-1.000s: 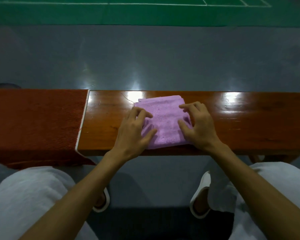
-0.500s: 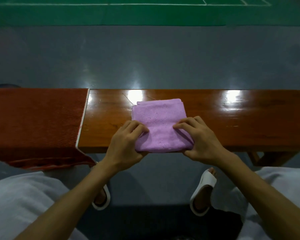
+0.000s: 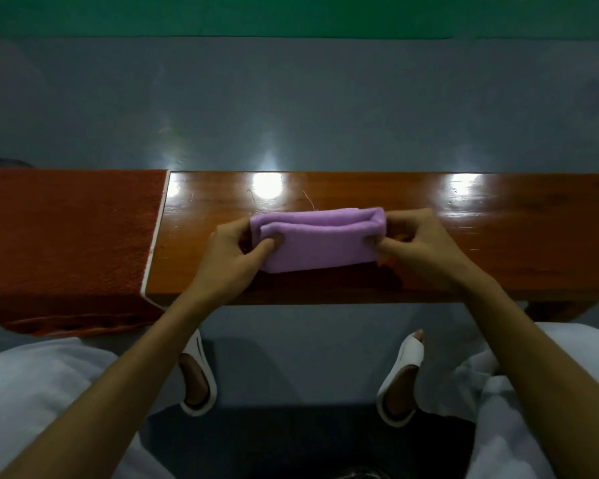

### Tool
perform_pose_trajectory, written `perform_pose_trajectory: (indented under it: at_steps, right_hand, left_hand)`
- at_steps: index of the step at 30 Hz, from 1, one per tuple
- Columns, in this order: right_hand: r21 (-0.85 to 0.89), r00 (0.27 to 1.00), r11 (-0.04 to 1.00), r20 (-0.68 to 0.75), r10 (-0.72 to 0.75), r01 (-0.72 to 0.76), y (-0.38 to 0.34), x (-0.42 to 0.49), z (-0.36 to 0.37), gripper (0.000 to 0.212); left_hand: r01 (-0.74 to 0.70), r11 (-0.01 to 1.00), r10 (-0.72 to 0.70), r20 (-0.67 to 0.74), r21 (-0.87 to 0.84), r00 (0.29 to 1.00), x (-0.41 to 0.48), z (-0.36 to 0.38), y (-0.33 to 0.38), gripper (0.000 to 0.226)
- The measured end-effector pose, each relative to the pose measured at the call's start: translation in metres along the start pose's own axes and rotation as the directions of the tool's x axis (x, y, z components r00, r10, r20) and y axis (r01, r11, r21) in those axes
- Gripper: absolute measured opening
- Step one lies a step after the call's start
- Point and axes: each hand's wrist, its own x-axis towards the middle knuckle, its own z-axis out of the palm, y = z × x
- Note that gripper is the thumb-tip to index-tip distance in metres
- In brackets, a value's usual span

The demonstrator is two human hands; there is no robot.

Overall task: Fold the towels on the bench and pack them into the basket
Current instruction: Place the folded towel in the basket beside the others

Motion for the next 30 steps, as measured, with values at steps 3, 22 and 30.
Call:
perform_pose_trajectory:
  at_steps: [3,22,30]
  right_hand:
    - [0.074,0.992,0.990,-0.027,0.126,-0.123,-0.001,0.013,-0.001,0.020]
    - [-0.454,0.798,0.858,-0.596,-0.092,-0.240,0.005,0.027,0.030,0.029]
    - [-0.737,0.925,0.659,-0.131,-0.356,0.150,-0.017,0.020,0.076,0.054]
  left_hand:
    - [0.091,0.995,-0.092,-0.053,-0.031,0.994,0.012,0.006,-0.001,0.033]
    - [0.011,0.881,0.209,-0.411,0.472,0.887,0.004,0.034,0.006,0.025]
    - [-0.231,0.722,0.281,0.028,0.652,0.959,-0.008,0.055,0.006,0.053]
